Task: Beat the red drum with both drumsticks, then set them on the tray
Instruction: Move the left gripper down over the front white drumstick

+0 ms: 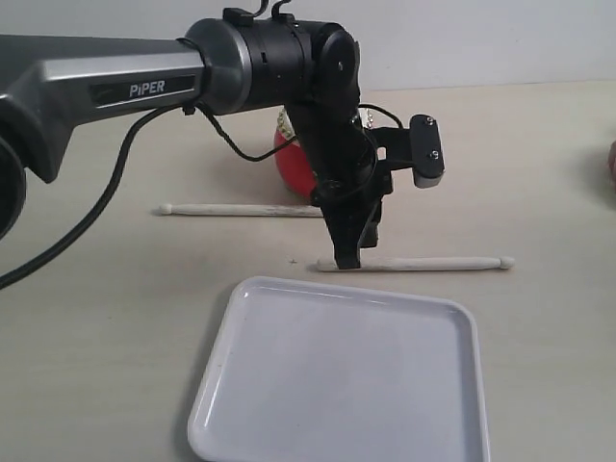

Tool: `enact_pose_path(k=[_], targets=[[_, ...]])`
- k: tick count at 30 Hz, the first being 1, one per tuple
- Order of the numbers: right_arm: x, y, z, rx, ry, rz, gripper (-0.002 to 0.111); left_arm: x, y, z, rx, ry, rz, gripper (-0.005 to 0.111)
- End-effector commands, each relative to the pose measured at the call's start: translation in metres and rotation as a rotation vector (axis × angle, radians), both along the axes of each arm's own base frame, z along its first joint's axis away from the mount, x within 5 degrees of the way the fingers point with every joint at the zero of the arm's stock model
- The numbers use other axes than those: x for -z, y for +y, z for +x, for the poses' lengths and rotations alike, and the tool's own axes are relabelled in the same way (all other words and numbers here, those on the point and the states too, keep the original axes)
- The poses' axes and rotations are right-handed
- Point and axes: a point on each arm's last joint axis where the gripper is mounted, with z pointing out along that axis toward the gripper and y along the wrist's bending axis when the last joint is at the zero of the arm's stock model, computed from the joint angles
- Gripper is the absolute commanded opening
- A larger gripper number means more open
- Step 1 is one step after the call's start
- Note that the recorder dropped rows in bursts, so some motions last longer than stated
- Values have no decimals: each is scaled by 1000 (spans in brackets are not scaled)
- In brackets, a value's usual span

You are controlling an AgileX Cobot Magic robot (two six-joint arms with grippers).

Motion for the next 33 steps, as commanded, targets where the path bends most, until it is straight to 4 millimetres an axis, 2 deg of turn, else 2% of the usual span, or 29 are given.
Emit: enact_pose_path(k=[1, 19, 33], targets=[[1, 0, 0, -2, -8, -6, 0, -4, -2, -2, -3, 9, -14, 0], [1, 0, 0, -2, -8, -6, 0, -8, -10, 6, -37, -73, -111, 0], [1, 0, 0, -2, -8, -6, 0, -2, 5, 6, -15, 27, -36, 0]])
